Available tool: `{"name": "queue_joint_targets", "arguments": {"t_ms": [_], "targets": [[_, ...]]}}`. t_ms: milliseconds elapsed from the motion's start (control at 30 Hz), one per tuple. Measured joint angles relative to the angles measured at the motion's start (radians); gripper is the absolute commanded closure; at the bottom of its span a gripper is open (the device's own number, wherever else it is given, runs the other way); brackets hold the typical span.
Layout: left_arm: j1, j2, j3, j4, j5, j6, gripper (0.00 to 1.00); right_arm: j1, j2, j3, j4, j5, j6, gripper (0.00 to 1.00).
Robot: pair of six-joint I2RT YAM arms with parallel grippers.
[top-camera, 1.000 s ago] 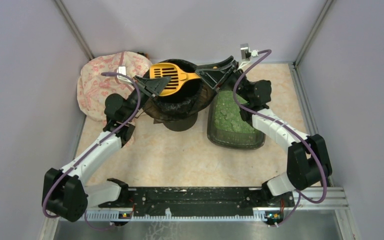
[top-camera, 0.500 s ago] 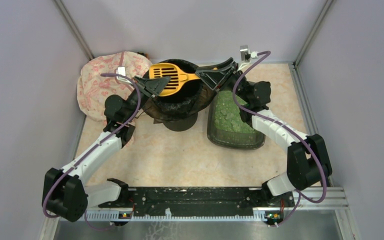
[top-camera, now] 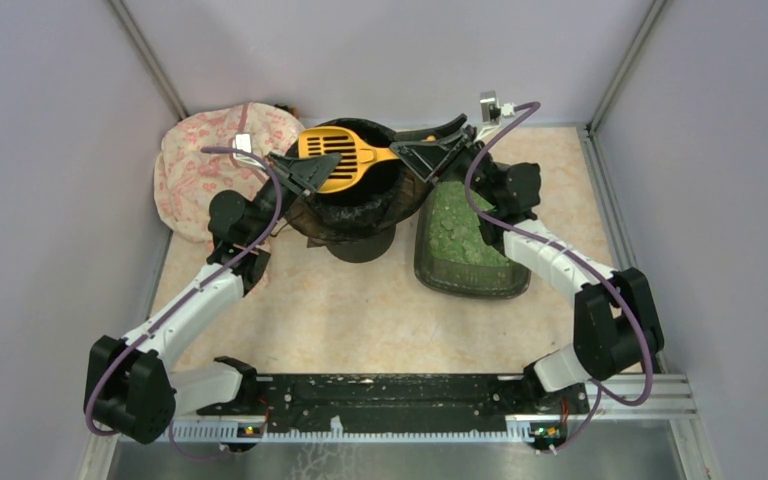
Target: Clean the litter box
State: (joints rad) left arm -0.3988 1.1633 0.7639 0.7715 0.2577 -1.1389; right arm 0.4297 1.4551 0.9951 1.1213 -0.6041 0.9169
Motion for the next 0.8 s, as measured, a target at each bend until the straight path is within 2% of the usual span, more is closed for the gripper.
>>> {"name": "queue_joint_targets", "arguments": {"t_ms": [200, 467, 600, 800], "targets": [[0.000, 0.000, 0.000, 0.009, 0.005, 0.000, 1.00, -0.001, 0.008, 0.000, -0.006, 0.006, 0.000, 0.44], [0.001, 0.000, -0.005, 0.008, -0.006, 0.008, 1.00, 0.000, 0.010, 0.000, 0.008, 0.000, 0.011, 0.76], [0.002, 0.000, -0.006, 0.007, -0.011, 0.009, 1.00, 0.001, 0.010, 0.000, 0.019, -0.013, 0.031, 0.98], [0.002, 0.000, -0.008, 0.011, -0.010, 0.010, 1.00, 0.002, 0.010, -0.008, 0.033, -0.013, 0.041, 1.00]]}}
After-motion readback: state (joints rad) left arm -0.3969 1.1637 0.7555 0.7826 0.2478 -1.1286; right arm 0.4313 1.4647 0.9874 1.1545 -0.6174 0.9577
